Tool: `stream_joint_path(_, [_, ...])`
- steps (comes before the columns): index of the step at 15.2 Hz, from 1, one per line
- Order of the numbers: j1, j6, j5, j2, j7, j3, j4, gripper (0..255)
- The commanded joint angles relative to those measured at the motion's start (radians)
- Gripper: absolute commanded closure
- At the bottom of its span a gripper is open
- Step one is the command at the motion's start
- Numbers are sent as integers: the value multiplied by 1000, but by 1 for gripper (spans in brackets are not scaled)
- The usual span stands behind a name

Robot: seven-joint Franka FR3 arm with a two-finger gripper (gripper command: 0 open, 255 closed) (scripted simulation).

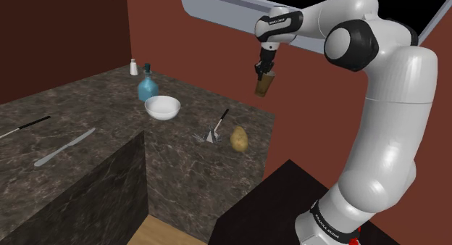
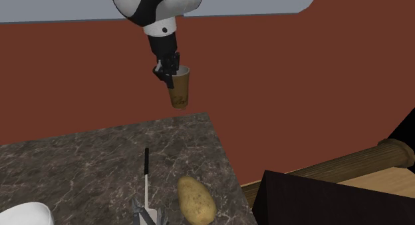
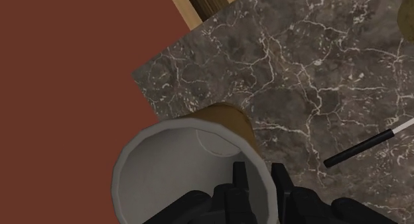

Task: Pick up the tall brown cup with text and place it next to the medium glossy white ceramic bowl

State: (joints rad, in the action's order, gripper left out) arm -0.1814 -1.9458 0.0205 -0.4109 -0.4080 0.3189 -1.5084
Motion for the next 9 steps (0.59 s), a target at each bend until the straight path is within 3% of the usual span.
stream_joint_path(1, [-2, 25, 0, 1, -2, 1, 25, 255])
stream_joint_path(9, [-6, 129, -1, 8, -7, 4, 122, 255])
